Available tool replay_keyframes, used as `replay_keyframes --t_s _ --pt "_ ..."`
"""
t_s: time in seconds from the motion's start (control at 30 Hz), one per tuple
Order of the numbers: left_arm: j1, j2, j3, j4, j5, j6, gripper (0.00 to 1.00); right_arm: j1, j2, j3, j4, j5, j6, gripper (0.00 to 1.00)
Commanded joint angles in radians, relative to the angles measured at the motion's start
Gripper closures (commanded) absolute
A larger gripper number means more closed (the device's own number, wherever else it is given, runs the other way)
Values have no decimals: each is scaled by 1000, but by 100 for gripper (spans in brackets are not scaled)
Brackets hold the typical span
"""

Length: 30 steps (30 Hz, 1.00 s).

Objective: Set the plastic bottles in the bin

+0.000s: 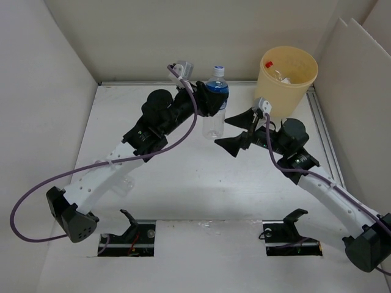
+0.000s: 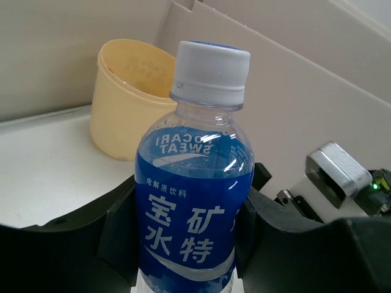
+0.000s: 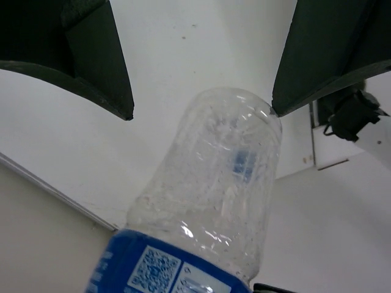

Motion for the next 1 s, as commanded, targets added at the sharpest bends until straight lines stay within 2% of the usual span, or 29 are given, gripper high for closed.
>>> replay_keyframes --t_s 0.0,0.1,0.37,0.47,0.5,0.53,0.57,0.6,0.63,0.67,0.7,0.73,0.77,0.9,0.97 --pt "-103 -9 34 56 -70 92 100 1 20 45 248 -50 116 3" --pt "-145 -21 20 88 -87 131 100 25 20 67 248 -50 116 1" --pt "-154 -75 -48 165 15 85 100 39 67 134 248 -28 116 0" --pt "-155 -85 -58 165 15 74 100 63 83 163 248 -39 127 26" --pt "-155 -98 -58 165 15 74 100 64 92 163 248 -27 127 37" --pt "-155 -98 -71 176 5 74 100 77 92 163 248 -27 127 57" --pt "-155 -113 -71 176 5 65 100 77 92 154 248 -16 127 63" --pt "-155 -125 -71 176 -5 65 95 77 92 154 248 -16 136 63" --pt "-155 -125 -71 176 -5 65 89 87 92 154 248 -16 136 73" --pt "-155 -136 -71 176 -5 56 74 87 104 154 248 -16 136 83" --pt "-155 -145 -71 176 -17 56 50 87 104 154 248 -7 136 88" --pt "-155 -145 -71 176 -31 36 0 87 115 154 248 2 145 94" --pt "-155 -145 -71 162 -50 25 0 87 115 154 248 12 145 98" --pt "-155 -165 6 21 -187 -16 0 -60 170 237 186 16 115 99" --pt "-155 -174 39 -147 -386 -64 0 -180 213 322 153 -13 104 99"
